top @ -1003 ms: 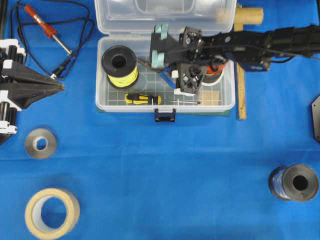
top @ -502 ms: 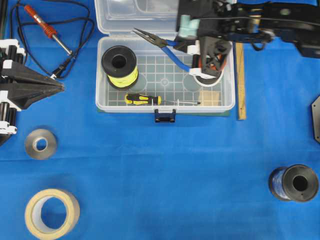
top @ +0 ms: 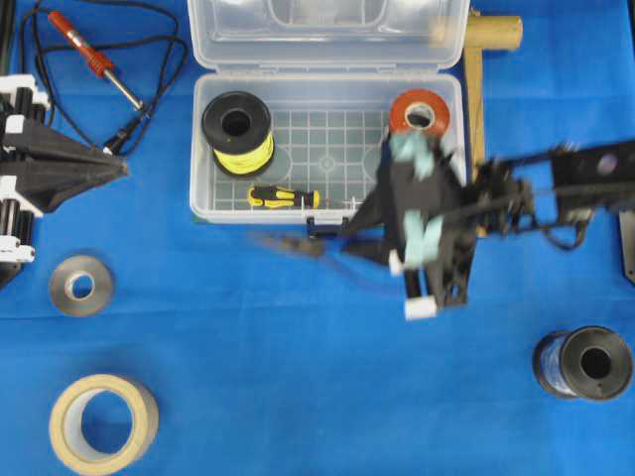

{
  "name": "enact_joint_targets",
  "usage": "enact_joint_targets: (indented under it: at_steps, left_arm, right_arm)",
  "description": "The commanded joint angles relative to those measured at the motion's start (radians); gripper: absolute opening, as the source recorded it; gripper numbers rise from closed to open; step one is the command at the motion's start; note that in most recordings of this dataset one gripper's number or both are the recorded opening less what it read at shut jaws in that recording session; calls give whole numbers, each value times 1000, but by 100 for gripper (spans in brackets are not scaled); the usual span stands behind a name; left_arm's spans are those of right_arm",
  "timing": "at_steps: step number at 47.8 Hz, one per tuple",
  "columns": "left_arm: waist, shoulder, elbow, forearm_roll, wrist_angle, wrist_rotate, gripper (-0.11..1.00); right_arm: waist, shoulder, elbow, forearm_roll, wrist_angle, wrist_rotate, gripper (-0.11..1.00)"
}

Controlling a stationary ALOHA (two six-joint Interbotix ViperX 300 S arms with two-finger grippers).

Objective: Pick the nipper from the toolbox among several items.
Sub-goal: 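Carry the pliers toward the front of the table with the right gripper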

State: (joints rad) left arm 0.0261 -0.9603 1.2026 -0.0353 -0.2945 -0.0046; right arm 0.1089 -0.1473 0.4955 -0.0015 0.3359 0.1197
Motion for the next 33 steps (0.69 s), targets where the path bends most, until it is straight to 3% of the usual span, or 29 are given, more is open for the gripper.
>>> enact_joint_targets:
  at_steps: [1, 19, 33]
  left_arm:
    - [6, 6, -9, -2, -5, 0, 0]
    - [8, 6, -2, 0, 5, -2, 0]
    - [8, 5, -2, -2, 17, -2, 0]
  right_arm:
    - [31, 41, -6, 3, -41, 25, 13]
    - [58, 327, -11, 3, -117, 189, 13]
    - [54, 374, -12, 3, -112, 241, 14]
